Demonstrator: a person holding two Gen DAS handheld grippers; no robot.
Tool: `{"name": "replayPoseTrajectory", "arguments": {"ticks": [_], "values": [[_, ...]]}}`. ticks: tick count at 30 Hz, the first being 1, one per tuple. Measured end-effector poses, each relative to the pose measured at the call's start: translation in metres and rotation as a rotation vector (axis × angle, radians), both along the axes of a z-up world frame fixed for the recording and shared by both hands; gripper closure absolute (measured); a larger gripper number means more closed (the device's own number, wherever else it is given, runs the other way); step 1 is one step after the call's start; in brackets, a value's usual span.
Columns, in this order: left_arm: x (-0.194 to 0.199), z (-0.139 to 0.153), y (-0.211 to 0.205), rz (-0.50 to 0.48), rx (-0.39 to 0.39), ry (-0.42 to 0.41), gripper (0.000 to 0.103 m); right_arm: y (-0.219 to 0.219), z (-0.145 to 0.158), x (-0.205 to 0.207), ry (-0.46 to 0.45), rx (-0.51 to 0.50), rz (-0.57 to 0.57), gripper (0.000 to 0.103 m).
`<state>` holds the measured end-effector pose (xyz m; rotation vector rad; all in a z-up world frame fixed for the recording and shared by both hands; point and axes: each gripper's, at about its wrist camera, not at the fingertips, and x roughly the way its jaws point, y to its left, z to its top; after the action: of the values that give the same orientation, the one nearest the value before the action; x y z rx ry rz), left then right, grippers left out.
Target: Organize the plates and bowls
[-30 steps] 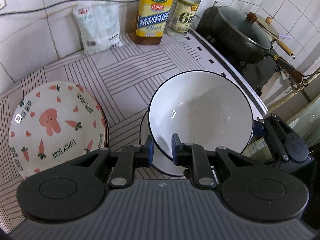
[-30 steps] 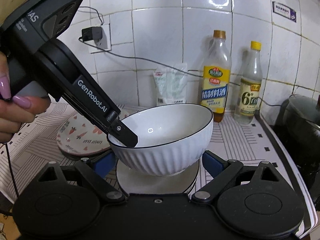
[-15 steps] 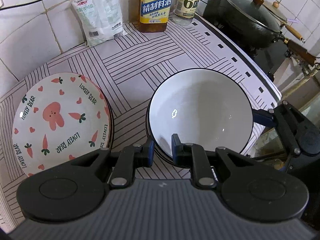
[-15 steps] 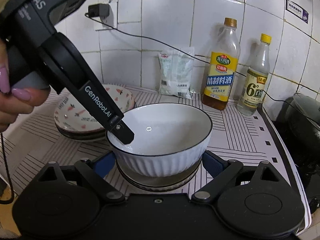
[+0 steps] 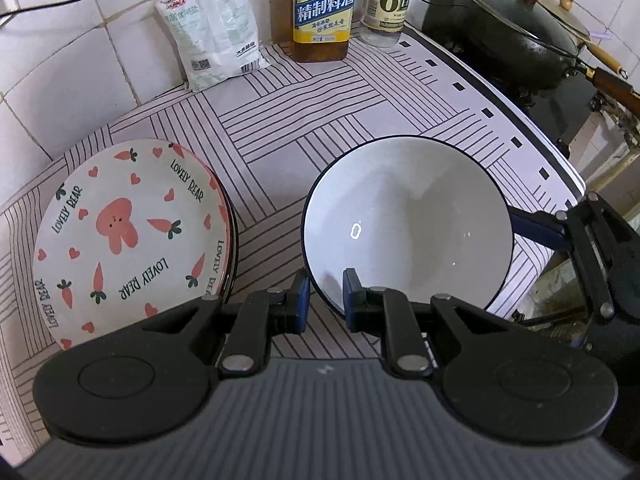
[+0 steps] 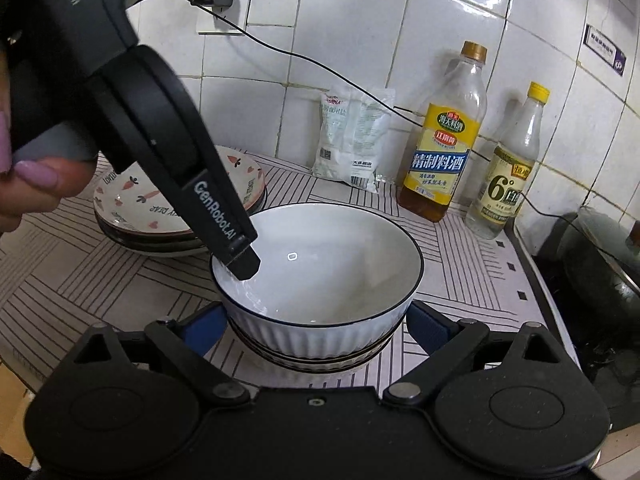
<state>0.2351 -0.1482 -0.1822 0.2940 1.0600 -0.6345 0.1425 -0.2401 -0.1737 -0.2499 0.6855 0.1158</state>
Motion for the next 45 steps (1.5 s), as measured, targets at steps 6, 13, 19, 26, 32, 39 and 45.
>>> {"name": "replayPoseTrajectory", "arguments": {"ticks": [6, 13, 19, 26, 32, 39, 45], "values": [[0.001, 0.005, 0.007, 0.035, -0.061, 0.018, 0.082, 0.002, 0.005, -0.005, -0.009, 0.01, -0.021, 0.005], [-0.003, 0.019, 0.024, 0.071, -0.165, 0.017, 0.066, -0.002, 0.008, -0.021, -0.008, 0.07, -0.065, 0.005], [-0.004, 0.022, 0.05, 0.112, -0.267, 0.073, 0.061, -0.014, -0.003, -0.043, 0.024, 0.161, -0.12, 0.005], [-0.003, 0.0, 0.073, 0.174, -0.382, 0.195, 0.053, -0.021, -0.019, -0.052, -0.02, 0.188, -0.136, 0.005], [0.005, -0.031, 0.082, 0.294, -0.478, 0.3, 0.047, -0.013, -0.043, -0.033, -0.017, 0.155, -0.089, 0.005], [-0.003, -0.041, 0.059, 0.234, -0.438, 0.154, 0.046, -0.018, -0.066, -0.007, -0.058, 0.183, -0.093, 0.005], [0.016, -0.059, 0.051, 0.23, -0.455, 0.219, 0.056, -0.019, -0.072, 0.009, -0.07, 0.198, -0.076, 0.004]]}}
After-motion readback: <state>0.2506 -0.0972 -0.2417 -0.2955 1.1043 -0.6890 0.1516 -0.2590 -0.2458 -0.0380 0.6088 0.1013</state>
